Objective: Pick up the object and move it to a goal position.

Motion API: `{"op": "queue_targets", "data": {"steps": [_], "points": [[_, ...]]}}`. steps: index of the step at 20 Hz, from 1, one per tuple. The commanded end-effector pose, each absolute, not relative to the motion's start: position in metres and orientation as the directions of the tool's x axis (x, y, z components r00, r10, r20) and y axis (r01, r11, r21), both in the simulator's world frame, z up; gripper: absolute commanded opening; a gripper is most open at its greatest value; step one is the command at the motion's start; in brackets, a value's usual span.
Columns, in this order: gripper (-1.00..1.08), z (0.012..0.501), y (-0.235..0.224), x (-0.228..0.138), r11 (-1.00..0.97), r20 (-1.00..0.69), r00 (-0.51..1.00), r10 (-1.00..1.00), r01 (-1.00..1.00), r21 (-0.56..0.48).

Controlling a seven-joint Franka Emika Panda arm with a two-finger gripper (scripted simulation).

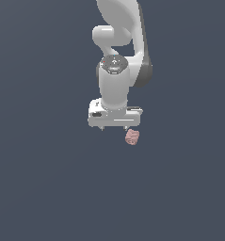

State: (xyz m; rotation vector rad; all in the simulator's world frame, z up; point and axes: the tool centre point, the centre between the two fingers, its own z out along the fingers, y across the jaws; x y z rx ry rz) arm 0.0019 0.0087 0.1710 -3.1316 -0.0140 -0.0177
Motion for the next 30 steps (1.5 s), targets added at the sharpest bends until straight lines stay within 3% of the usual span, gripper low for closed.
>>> {"op": "queue_targets", "data": {"steps": [1, 16, 30], "points": [[1.0, 0.171, 0.009, 0.002, -1.0, 0.011, 1.0, 0.009, 0.009, -0.01], [1.0, 0.166, 0.022, 0.002, -0.999, -0.001, 0.999, 0.037, 0.037, -0.024], [1.0, 0.14, 0.052, -0.008, -0.993, -0.005, 0.993, -0.117, -0.117, -0.018]]}}
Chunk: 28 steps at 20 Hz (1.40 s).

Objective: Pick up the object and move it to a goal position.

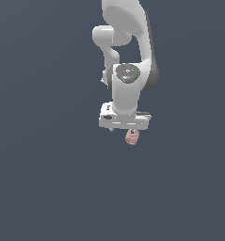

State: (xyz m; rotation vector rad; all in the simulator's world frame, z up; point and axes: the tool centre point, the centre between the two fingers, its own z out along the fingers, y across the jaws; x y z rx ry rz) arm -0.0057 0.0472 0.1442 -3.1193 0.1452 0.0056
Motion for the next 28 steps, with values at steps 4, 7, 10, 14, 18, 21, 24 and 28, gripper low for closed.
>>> {"op": "queue_targets", "data": {"steps": [4, 7, 10, 14, 18, 21, 24, 28], "points": [[1.0, 0.128, 0.067, -0.014, -0.981, -0.005, 0.981, -0.194, -0.194, -0.013], [1.0, 0.118, 0.077, -0.019, -0.968, -0.005, 0.968, -0.251, -0.251, -0.01], [1.0, 0.11, 0.087, -0.024, -0.953, -0.004, 0.953, -0.303, -0.303, -0.007], [1.0, 0.101, 0.096, -0.029, -0.934, -0.003, 0.934, -0.356, -0.356, -0.004], [1.0, 0.095, 0.103, -0.033, -0.919, -0.001, 0.919, -0.394, -0.394, -0.002], [1.0, 0.092, 0.106, -0.035, -0.911, -0.001, 0.911, -0.412, -0.412, -0.001], [1.0, 0.09, 0.108, -0.037, -0.907, 0.0, 0.907, -0.422, -0.422, 0.0], [1.0, 0.09, 0.108, -0.037, -0.907, 0.0, 0.907, -0.42, -0.42, 0.0]]}}
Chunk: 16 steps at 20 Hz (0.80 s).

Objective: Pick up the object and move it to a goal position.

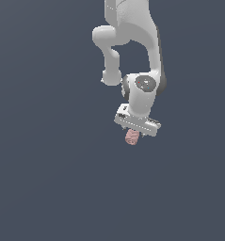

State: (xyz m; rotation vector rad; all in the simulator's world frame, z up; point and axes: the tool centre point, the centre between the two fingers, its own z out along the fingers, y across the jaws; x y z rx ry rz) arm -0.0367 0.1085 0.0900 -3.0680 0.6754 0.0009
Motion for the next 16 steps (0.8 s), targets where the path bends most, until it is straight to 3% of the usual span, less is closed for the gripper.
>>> {"op": "queue_targets", "data": {"steps": [1, 16], "points": [[1.0, 0.089, 0.108, -0.037, -0.907, 0.0, 0.907, -0.42, -0.42, 0.0], [1.0, 0.04, 0.109, -0.037, -0.906, 0.0, 0.906, -0.424, -0.424, 0.0]]}}
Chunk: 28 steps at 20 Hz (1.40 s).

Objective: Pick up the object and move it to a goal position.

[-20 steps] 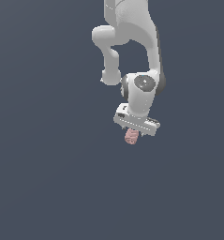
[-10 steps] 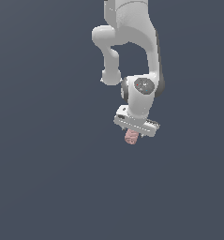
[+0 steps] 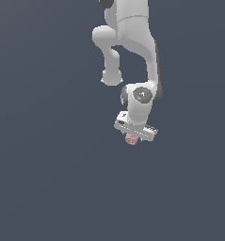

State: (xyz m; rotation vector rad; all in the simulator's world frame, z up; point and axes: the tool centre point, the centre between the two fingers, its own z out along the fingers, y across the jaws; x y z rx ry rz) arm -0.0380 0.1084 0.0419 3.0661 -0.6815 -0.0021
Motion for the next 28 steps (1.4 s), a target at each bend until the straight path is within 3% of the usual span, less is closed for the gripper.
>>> {"op": "queue_targets", "data": {"steps": [1, 2, 17, 28], "points": [[1.0, 0.04, 0.109, -0.037, -0.906, 0.0, 0.906, -0.424, -0.424, 0.0], [-1.0, 0.04, 0.109, -0.037, -0.906, 0.0, 0.906, -0.424, -0.424, 0.0], [-1.0, 0.042, 0.1, -0.033, -0.906, 0.0, 0.906, -0.423, -0.423, -0.001], [-1.0, 0.057, 0.022, 0.005, -0.906, 0.0, 0.906, -0.423, -0.423, -0.001]]}}
